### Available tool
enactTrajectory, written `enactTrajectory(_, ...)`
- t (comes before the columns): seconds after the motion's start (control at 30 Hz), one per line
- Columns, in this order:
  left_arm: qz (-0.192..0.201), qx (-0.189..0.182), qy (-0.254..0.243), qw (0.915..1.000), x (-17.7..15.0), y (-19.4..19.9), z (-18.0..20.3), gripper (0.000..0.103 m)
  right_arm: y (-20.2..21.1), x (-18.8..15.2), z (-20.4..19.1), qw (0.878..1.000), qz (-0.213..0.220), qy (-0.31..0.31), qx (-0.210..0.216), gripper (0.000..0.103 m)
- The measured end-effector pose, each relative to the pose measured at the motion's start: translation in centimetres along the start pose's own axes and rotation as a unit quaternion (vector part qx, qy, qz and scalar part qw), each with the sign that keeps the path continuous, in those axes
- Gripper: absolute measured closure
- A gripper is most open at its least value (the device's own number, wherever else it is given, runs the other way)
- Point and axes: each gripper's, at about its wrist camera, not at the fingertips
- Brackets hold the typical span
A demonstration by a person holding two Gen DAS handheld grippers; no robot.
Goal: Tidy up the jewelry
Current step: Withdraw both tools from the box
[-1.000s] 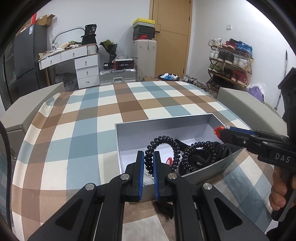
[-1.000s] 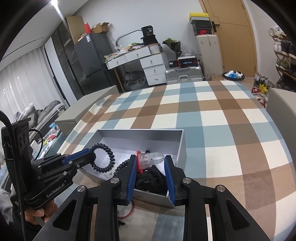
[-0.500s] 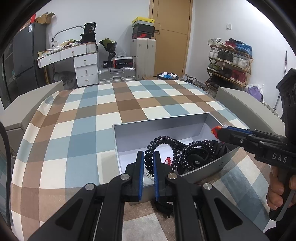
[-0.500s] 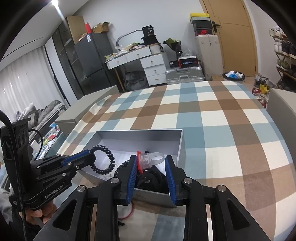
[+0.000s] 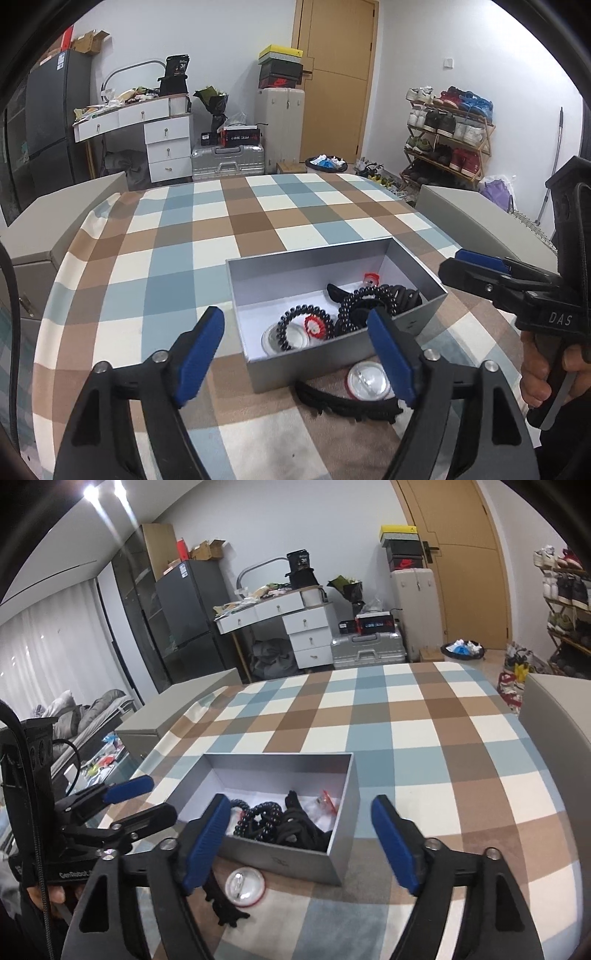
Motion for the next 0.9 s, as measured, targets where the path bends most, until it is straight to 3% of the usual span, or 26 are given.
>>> enactTrajectory(0.07,0.010,0.007,0.000,0.9999,-0.6,0.7,-0.4,0.011,0.6,-0.6,-0.1,1.000,0.001,0.000,0.000,0.004)
enactTrajectory(0.13,0.020,0.013,0.008,0.9997,-1.1,1.2,-0.8,0.001,1.0,-1.3,-0.3,1.000,0.000,0.003,-0.004,0.003)
enactTrajectory(0.63,-0.010,0.021,0.009,0.9997,-4.7,0.6,-1.1,0.001,-1.3,-5.1,-3.3,0.995,-0.087,0.052,-0.006,0.004)
enactTrajectory(0.77,0.002,0.040,-0.002,0.9992,-4.9,0.8,-1.1,0.001,-2.3,-5.3,-3.3,0.991,-0.106,0.075,-0.043,0.014)
enactTrajectory(0.9,-0.012,0.032,-0.003,0.9994,-5.1,0.4,-1.2,0.001,-3.3,-5.4,-2.9,0.987,-0.126,0.075,-0.060,0.018)
Point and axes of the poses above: each gripper's, at about its wrist camera, not at the fingertips, and y roughly against the way its jaws point, z to its right, x to its top, and after that the axes turned 4 degrees about y, right-handed
